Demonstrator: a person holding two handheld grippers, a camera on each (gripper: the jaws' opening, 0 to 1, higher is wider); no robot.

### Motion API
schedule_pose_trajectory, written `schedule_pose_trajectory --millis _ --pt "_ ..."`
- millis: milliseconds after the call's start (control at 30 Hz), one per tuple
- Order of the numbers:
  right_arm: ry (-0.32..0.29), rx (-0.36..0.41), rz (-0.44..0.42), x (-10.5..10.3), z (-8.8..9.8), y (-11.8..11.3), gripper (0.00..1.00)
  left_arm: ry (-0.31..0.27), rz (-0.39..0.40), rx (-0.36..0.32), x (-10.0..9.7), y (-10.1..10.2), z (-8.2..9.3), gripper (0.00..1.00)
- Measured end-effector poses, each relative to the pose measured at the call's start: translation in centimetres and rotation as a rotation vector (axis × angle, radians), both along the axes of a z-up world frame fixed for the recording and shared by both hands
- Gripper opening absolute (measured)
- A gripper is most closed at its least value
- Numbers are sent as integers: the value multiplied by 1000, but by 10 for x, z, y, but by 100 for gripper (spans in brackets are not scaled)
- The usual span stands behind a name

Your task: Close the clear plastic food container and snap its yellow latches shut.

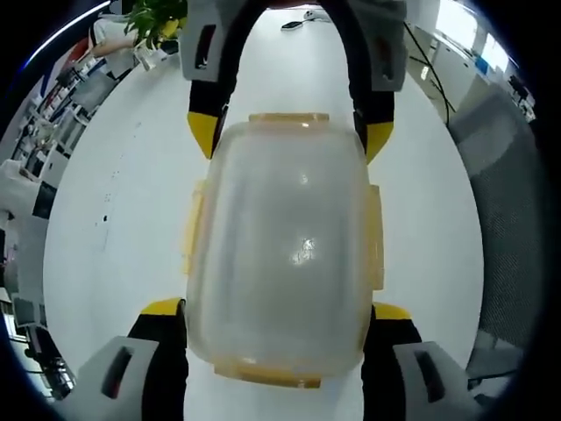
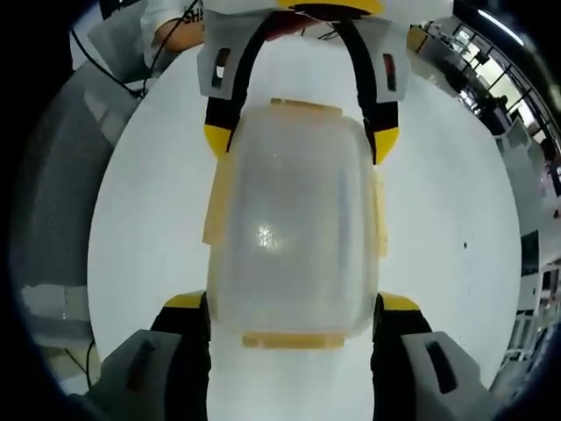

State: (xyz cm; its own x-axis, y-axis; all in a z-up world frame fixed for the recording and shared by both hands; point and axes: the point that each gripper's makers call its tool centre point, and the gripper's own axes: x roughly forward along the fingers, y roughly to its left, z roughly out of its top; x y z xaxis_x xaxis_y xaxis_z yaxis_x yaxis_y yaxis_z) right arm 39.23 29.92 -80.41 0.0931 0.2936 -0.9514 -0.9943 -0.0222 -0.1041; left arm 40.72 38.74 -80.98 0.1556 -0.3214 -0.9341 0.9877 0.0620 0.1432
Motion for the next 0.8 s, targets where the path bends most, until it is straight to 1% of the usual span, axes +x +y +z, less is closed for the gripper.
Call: schedule_pose_trajectory --millis 100,333,600,733,800 --pt "-1 11 5 7 0 4 73 1 6 2 6 4 0 80" --pt "-5 25 -6 19 1 13 73 2 -7 28 19 12 0 80" --pt "-8 48 -11 19 1 14 73 -3 -8 33 19 13 0 80" --pt "-15 27 -4 19 1 15 74 -5 -8 33 20 13 0 80" --pt "-14 28 -2 20 1 15 74 -2 -4 20 21 14 0 80"
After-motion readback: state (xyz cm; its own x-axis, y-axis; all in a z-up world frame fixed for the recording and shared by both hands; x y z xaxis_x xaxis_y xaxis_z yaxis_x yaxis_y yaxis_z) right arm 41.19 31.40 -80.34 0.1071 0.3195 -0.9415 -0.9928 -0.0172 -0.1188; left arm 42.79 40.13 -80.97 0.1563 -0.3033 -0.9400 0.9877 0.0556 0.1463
